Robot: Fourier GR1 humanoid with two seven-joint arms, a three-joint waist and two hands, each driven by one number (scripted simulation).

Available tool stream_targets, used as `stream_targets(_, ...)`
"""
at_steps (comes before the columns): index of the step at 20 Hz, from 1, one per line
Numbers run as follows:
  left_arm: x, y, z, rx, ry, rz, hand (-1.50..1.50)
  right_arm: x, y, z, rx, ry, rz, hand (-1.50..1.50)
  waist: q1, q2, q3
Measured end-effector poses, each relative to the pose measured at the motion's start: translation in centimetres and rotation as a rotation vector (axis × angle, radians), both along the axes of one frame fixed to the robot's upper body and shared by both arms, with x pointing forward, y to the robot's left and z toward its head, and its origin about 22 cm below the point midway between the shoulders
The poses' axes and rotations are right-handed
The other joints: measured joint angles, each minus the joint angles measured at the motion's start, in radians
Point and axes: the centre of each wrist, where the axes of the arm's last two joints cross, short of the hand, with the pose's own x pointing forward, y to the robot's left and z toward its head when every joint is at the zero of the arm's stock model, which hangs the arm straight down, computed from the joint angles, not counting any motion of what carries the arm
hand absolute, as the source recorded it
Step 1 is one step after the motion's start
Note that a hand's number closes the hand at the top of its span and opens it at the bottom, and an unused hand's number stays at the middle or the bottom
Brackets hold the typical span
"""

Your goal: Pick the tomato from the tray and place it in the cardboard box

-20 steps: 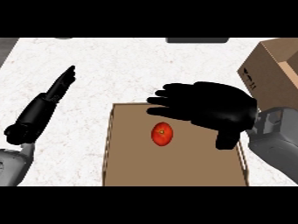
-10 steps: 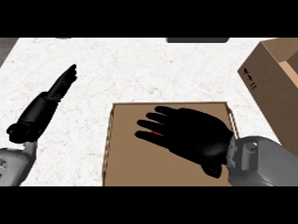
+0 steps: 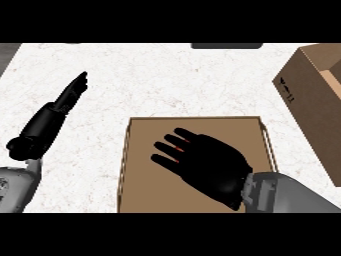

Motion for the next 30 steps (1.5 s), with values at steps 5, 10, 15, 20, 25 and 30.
stream_targets(5, -0.3, 0.0, -0.4, -0.001, -0.006, 0.001, 0.00, 0.8, 0.9, -0.9, -0.007, -0.020, -0.013, -1.50, 0.002, 0.000, 0.000)
stream_targets(10, 0.1, -0.6, 0.1, -0.002, -0.002, 0.004, 0.00, 1.6, 0.0, -3.0, -0.045, -0.048, -0.024, -1.50, 0.001, 0.001, 0.000)
stream_targets(15, -0.2, -0.5, 0.0, -0.004, -0.004, -0.002, 0.00, 2.4, 0.8, -4.0, -0.051, -0.059, -0.040, -1.50, 0.002, 0.001, 0.000)
stream_targets(20, -0.2, -0.1, -0.2, -0.005, -0.002, -0.002, 0.00, 2.1, 1.4, -5.8, -0.056, -0.035, -0.022, -1.50, 0.001, 0.001, 0.000)
stream_targets(25, 0.2, 0.1, -0.3, -0.004, -0.003, 0.003, 0.00, 3.4, 1.9, -6.9, -0.066, -0.019, -0.024, -1.50, 0.001, 0.001, 0.000)
stream_targets(30, -0.5, 0.8, 0.0, -0.003, -0.004, 0.004, 0.00, 4.0, 1.6, -8.4, -0.086, -0.050, -0.056, -1.50, 0.002, 0.001, 0.000)
